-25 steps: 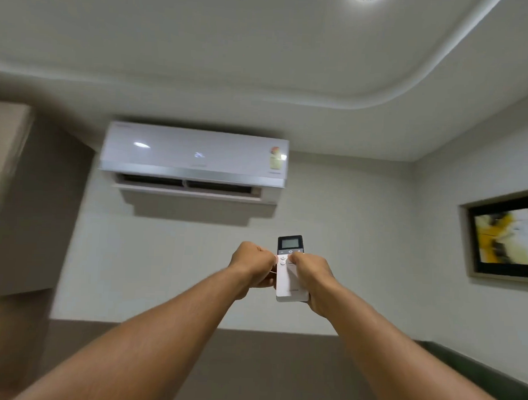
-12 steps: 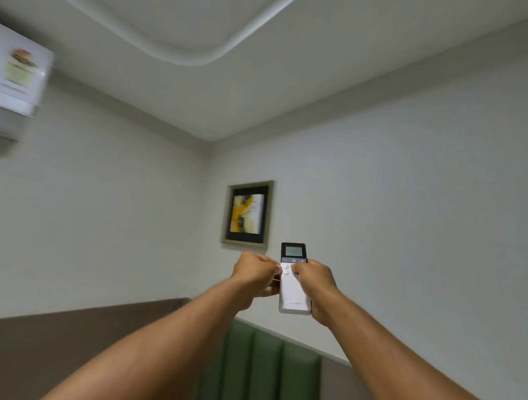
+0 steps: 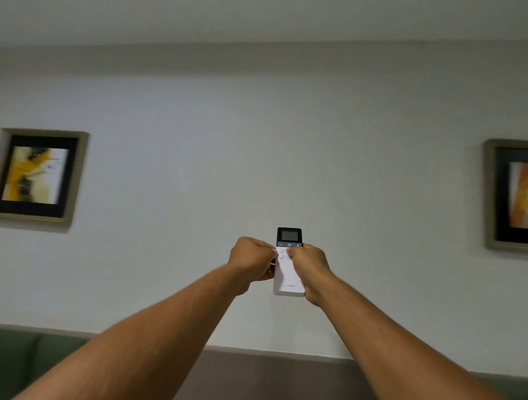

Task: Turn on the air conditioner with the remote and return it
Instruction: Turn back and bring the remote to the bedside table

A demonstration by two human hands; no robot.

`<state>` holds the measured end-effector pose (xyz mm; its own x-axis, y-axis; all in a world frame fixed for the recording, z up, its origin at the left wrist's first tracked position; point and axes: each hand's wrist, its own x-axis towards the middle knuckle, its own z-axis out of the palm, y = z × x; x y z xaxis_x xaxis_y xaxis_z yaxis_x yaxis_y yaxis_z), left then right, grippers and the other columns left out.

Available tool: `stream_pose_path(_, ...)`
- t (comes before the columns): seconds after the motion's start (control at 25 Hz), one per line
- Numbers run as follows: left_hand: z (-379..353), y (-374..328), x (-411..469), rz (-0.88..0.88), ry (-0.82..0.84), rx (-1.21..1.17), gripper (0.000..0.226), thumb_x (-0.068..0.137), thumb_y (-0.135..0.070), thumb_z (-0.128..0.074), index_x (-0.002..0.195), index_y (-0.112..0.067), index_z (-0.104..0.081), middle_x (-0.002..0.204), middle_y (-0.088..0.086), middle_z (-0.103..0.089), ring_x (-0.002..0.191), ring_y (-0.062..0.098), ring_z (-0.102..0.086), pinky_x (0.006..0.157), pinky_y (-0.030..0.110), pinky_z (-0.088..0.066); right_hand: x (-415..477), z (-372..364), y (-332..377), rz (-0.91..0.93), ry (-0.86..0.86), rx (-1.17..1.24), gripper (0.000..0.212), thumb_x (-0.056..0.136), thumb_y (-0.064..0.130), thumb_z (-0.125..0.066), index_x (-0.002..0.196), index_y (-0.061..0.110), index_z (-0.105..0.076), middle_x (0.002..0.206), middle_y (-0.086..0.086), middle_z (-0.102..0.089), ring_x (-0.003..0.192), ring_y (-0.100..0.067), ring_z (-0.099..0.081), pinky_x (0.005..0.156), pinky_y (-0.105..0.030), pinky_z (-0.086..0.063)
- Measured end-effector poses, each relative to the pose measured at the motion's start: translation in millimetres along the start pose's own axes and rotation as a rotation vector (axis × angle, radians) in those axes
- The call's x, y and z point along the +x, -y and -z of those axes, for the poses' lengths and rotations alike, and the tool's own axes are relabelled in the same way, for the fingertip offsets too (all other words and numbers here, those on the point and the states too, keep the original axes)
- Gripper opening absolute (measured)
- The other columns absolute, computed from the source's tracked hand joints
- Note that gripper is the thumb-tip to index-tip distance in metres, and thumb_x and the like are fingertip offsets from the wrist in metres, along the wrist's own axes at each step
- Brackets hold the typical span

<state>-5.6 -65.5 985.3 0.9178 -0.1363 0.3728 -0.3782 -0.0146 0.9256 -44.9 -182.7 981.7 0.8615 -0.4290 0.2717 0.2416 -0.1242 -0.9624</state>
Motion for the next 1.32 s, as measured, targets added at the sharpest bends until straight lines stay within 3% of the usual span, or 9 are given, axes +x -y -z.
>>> stream_pose_path(0.36,-71,21,53,0.013,0.160,-0.062,0.012,0.086,0.003,-0.059,0.086,0.001,-0.070,0.089,0.020,-0.073,0.073,0.028,-0.074,0.059,0.032,-0.061,46,50,-19,0.006,-0.150,-0.077,0.025,0.091,0.006,-0.049,0.105,0.019,-0.065,0.095,-0.008,-0.074,0.077,-0.028,-0.069,0.065,-0.033,-0.058)
stream_pose_path(0.48,-77,71,62,0.106,0.146,-0.037,0.009,0.084,0.005,-0.060,0.087,0.003,-0.069,0.086,0.020,-0.073,0.070,0.028,-0.073,0.059,0.034,-0.062,61,40,-70,-0.057,-0.152,-0.147,0.028,0.091,0.004,-0.048,0.111,0.016,-0.065,0.100,-0.012,-0.074,0.083,-0.033,-0.072,0.071,-0.040,-0.062)
stream_pose_path(0.6,-79,156,57,0.232,0.138,-0.001,0.009,0.082,0.008,-0.063,0.083,0.001,-0.070,0.085,0.020,-0.072,0.072,0.029,-0.072,0.068,0.040,-0.063,69,27,-155,-0.208,-0.143,-0.165,0.025,0.090,0.001,-0.047,0.102,0.012,-0.066,0.102,-0.016,-0.073,0.089,-0.038,-0.073,0.082,-0.050,-0.063)
stream_pose_path(0.76,-76,314,16,0.508,0.153,0.077,0.017,0.085,0.008,-0.061,0.076,-0.006,-0.066,0.078,0.014,-0.070,0.065,0.024,-0.070,0.056,0.034,-0.062,50,3,-320,-0.478,-0.111,-0.258,0.020,0.091,0.007,-0.054,0.084,0.019,-0.067,0.095,-0.011,-0.075,0.073,-0.032,-0.073,0.067,-0.039,-0.062)
stream_pose_path(0.92,-67,495,-54,0.804,0.155,0.162,0.014,0.081,0.008,-0.065,0.076,-0.004,-0.070,0.084,0.020,-0.072,0.065,0.026,-0.070,0.055,0.032,-0.061,-7,-18,-509,-0.728,-0.084,-0.393,0.029,0.091,0.013,-0.062,0.116,0.006,-0.074,0.116,-0.019,-0.076,0.100,-0.037,-0.073,0.088,-0.045,-0.061)
stream_pose_path(1.0,-60,572,-103,0.956,0.150,0.156,0.010,0.078,0.011,-0.067,0.083,0.003,-0.070,0.090,0.024,-0.071,0.067,0.030,-0.070,0.058,0.037,-0.062,-49,-21,-592,-0.814,0.006,-0.546,0.034,0.092,0.019,-0.063,0.121,0.004,-0.072,0.122,-0.021,-0.073,0.109,-0.037,-0.070,0.094,-0.042,-0.057)
stream_pose_path(1.08,-56,652,-157,1.081,0.138,0.200,0.013,0.076,0.009,-0.071,0.079,-0.003,-0.073,0.092,0.024,-0.073,0.074,0.034,-0.071,0.070,0.047,-0.062,-93,-25,-675,-0.899,0.104,-0.649,0.034,0.093,0.022,-0.064,0.120,0.003,-0.073,0.123,-0.022,-0.072,0.112,-0.038,-0.068,0.098,-0.042,-0.055)
stream_pose_path(1.2,-52,761,-223,1.186,0.162,0.297,0.014,0.079,-0.001,-0.074,0.081,-0.015,-0.077,0.094,0.018,-0.075,0.085,0.035,-0.072,0.082,0.048,-0.060,-150,-34,-783,-1.048,0.084,-0.626,0.028,0.089,0.020,-0.071,0.112,0.005,-0.076,0.117,-0.019,-0.076,0.105,-0.036,-0.072,0.089,-0.034,-0.057)
stream_pose_path(1.32,-54,841,-272,1.211,0.202,0.365,0.011,0.086,-0.009,-0.067,0.090,-0.013,-0.077,0.100,0.014,-0.075,0.091,0.034,-0.070,0.087,0.045,-0.058,-189,-36,-866,-1.092,0.089,-0.682,0.026,0.087,0.021,-0.074,0.108,0.006,-0.078,0.110,-0.017,-0.078,0.099,-0.033,-0.074,0.080,-0.030,-0.056)
